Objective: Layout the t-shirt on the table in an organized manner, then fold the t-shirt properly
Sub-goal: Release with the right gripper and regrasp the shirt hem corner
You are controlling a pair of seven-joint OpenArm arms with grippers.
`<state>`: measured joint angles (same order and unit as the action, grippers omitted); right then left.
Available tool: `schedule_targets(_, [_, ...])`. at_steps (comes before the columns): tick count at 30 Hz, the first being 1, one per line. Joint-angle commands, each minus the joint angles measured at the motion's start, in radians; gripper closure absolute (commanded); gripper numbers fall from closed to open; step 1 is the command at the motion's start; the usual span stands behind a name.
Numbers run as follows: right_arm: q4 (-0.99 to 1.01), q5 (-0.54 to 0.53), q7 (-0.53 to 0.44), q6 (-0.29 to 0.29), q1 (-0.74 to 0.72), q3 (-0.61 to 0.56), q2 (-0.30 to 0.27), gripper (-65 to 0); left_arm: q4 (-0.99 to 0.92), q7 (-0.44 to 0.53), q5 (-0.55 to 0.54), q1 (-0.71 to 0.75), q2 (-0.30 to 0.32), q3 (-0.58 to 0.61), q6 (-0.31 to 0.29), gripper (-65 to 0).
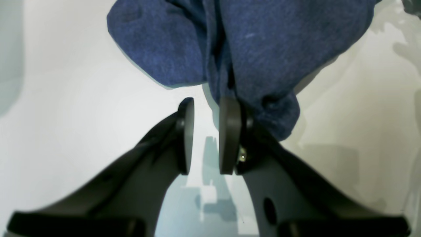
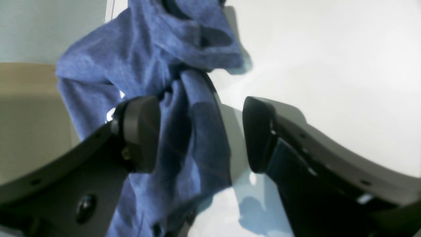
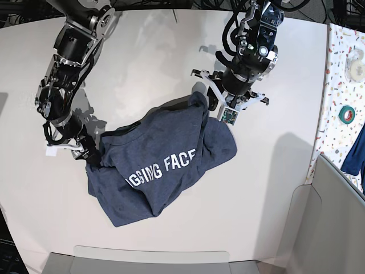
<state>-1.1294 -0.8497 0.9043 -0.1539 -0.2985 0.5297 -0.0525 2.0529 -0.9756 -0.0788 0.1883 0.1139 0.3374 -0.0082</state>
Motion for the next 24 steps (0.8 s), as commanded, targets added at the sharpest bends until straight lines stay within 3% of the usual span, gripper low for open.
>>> schedule_targets(1, [0.019, 0.013, 0.012, 0.014, -0.017, -0.001, -0.002, -39.4, 0.016, 0.016, 0.001, -0.010, -0.001, -0.004, 0.000, -13.6])
schedule_targets(24, [0.147, 0.016, 0.014, 0.023, -0.044, -0.104, -0.002, -37.9, 0.018, 0.013, 0.001, -0.010, -0.003, -0.005, 0.000, -13.6])
